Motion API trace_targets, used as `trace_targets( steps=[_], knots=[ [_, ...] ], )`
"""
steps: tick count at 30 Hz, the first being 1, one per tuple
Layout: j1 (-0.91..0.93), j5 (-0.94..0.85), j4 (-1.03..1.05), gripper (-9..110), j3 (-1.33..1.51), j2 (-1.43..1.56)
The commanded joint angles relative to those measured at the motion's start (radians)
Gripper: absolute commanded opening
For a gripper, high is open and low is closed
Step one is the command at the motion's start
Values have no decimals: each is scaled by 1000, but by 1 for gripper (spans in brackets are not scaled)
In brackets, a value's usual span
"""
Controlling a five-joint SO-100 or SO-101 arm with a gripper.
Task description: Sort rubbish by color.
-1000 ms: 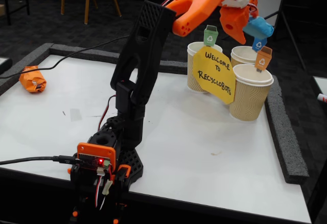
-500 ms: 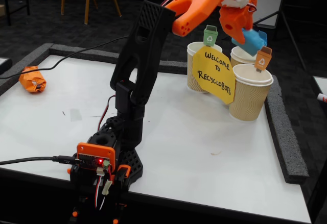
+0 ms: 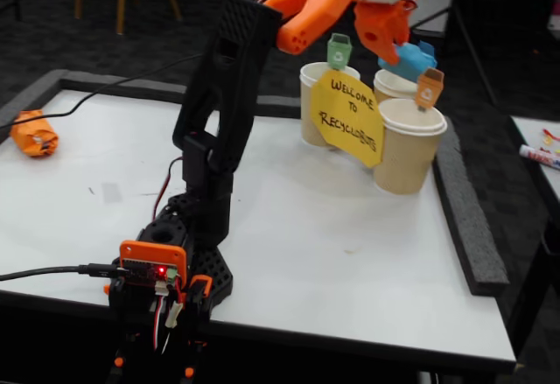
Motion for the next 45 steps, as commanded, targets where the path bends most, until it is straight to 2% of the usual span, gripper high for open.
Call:
trace_targets(
  steps=[1,5,17,24,28,33,37,43,45],
  knots=[
    [-9,-20,-6,29,-92,218],
    [-23,-21,-5,41,-77,218],
    [-46,-21,-32,46,-11,213],
    [-28,-21,-193,48,55,198],
    [-14,-21,-336,42,69,160],
    [-12,-21,-393,39,69,141],
    [-14,-21,-365,32,28,149],
    [-12,-21,-267,11,-17,247],
    [-12,-21,-222,9,5,308]
  ],
)
